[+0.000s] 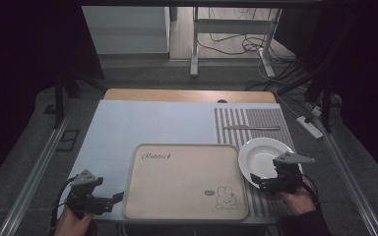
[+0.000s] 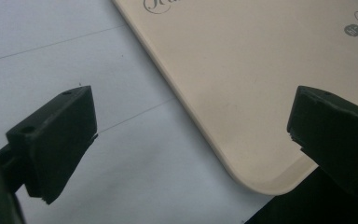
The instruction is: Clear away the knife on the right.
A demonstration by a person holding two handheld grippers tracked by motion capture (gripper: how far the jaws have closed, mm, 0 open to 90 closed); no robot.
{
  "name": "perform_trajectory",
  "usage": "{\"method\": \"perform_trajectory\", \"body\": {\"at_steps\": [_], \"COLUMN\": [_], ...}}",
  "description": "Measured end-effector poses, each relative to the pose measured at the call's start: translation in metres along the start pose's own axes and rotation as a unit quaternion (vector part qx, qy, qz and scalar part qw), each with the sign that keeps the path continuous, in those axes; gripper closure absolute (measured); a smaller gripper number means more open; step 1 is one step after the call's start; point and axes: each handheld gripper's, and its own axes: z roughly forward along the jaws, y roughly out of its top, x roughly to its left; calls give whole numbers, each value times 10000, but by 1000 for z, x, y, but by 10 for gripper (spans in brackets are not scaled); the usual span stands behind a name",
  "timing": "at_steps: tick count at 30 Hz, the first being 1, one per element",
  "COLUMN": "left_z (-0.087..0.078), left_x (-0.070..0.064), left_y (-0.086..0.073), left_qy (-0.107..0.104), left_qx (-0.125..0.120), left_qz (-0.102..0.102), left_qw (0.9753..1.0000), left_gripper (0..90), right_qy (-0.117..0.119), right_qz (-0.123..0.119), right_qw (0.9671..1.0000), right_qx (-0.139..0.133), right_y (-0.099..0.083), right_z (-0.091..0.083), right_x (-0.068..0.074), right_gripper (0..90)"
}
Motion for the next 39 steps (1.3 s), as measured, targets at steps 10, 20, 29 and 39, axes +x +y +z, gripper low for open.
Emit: {"method": "perform_trajectory", "body": {"at_steps": [10,20,29,39], "left_z": [1,0,1,0], "left_x": [0,0,0,0], "left_y": [0,0,0,0], "left_qy": [16,9,7,-1], "left_qx": [28,18,18,-1], "left_qz": [12,11,16,-5], "left_qw": [10000,10000,10000,10000], "left_gripper": [24,24,24,24], "right_qy": [-97,-121,-166,-129], "right_qz": [-125,-93,-75,-58], "right_qw": [9998,9993,9990,9990], "right_qx": [101,345,399,433], "right_y": [16,32,51,69], "right_z": [19,41,60,82], "right_x": [-7,-19,-29,-37], "right_gripper": [0,0,0,0]}}
